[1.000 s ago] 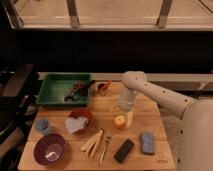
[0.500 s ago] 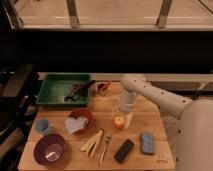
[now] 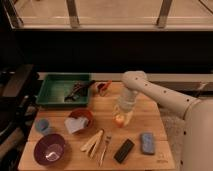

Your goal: Place apple in table surface

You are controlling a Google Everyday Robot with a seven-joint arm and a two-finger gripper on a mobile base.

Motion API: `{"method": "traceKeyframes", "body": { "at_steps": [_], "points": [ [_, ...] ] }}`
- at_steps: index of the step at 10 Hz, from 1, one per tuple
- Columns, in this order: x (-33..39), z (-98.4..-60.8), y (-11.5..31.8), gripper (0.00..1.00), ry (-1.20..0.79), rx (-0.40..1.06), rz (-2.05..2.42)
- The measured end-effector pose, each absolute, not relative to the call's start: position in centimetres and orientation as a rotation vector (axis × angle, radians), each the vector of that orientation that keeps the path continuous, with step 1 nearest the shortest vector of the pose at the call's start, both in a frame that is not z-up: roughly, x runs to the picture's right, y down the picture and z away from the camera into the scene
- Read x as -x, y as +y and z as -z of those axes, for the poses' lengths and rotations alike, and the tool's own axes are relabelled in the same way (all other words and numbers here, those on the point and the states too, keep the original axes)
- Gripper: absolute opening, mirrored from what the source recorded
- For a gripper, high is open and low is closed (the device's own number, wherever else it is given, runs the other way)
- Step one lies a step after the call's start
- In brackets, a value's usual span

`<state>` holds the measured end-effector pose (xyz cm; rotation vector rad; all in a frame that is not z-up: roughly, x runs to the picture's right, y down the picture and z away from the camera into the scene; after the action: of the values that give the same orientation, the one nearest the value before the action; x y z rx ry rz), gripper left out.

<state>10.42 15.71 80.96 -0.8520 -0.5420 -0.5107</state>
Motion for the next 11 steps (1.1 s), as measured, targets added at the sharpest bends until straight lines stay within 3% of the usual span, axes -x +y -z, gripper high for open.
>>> {"method": "traceKeyframes", "body": {
  "at_steps": [6, 11],
  "points": [
    [-12.8, -77.1, 9.2, 0.00, -0.541, 0.701, 0.450],
    [-13.0, -80.9, 12.7, 0.01, -0.579, 0.782, 0.393]
  ]
}}
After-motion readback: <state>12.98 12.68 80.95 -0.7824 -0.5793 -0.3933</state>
